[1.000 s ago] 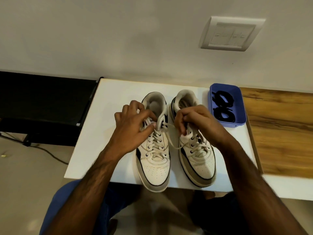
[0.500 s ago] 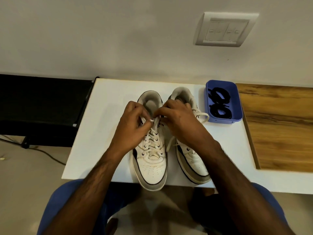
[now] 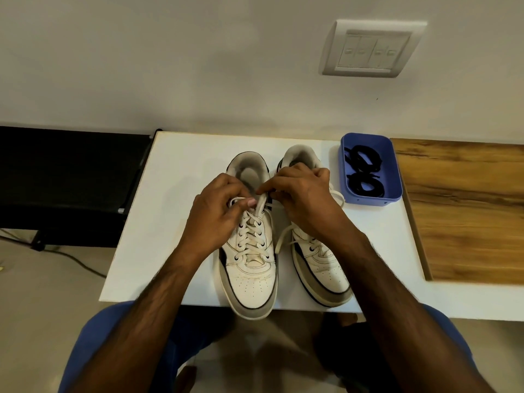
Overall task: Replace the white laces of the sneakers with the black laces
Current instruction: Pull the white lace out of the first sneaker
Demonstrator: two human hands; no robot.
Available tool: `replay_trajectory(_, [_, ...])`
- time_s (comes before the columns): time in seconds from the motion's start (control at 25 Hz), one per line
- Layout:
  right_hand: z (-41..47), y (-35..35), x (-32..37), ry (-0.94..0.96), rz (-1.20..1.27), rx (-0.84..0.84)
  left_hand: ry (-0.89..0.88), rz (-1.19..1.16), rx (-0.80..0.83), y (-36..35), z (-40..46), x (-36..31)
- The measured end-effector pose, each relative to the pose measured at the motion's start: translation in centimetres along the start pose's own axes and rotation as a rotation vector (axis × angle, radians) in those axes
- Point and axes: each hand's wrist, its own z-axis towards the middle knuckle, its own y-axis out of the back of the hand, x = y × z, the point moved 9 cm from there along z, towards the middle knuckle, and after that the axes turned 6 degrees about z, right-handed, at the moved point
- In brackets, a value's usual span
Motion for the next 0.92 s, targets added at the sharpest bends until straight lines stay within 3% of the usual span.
replay_trajectory(0.2, [-0.1, 0.0, -0.2, -0.033, 0.054, 0.035, 0.419, -0.755, -0.185, 1.8, -0.5, 2.8])
replay_trajectory(0.24, [-0.1, 0.0, -0.2, -0.029, 0.048, 0.036, 0.406, -0.714, -0.180, 2.0, -0.5, 2.5])
replay_trajectory(0.36, [0.0, 0.1, 0.0, -0.024, 0.023, 0.036, 0.110, -0.139, -0.063, 1.4, -0.4, -0.1])
replay_trajectory(0.44, [0.0, 0.2, 0.1, -0.017, 0.018, 0.031, -0.030, 0.100, -0.017, 0.5, -0.5, -1.0])
replay_trajectory(0.64, [-0.1, 0.2, 0.3, -0.006, 0.012, 0.029, -0.034, 0.174, -0.049, 0.2, -0.3, -0.6])
replay_trajectory(0.72, [-0.1, 0.2, 0.1, -0.014, 0.018, 0.039, 0.128, -0.102, -0.095, 0.3, -0.3, 0.5])
replay_trajectory(0.84, [-0.1, 0.2, 0.0, -0.026, 0.037, 0.045, 0.491, -0.912, -0.221, 0.9, -0.7, 2.9])
replay_trajectory(0.88, [-0.1, 0.2, -0.1, -0.027, 0.039, 0.042, 0.525, -1.058, -0.255, 1.2, -0.9, 3.1])
replay_trajectory(0.92, [-0.1, 0.1, -0.1, -0.029, 0.041, 0.041, 0.517, -1.060, -0.272, 1.7, -0.9, 3.0])
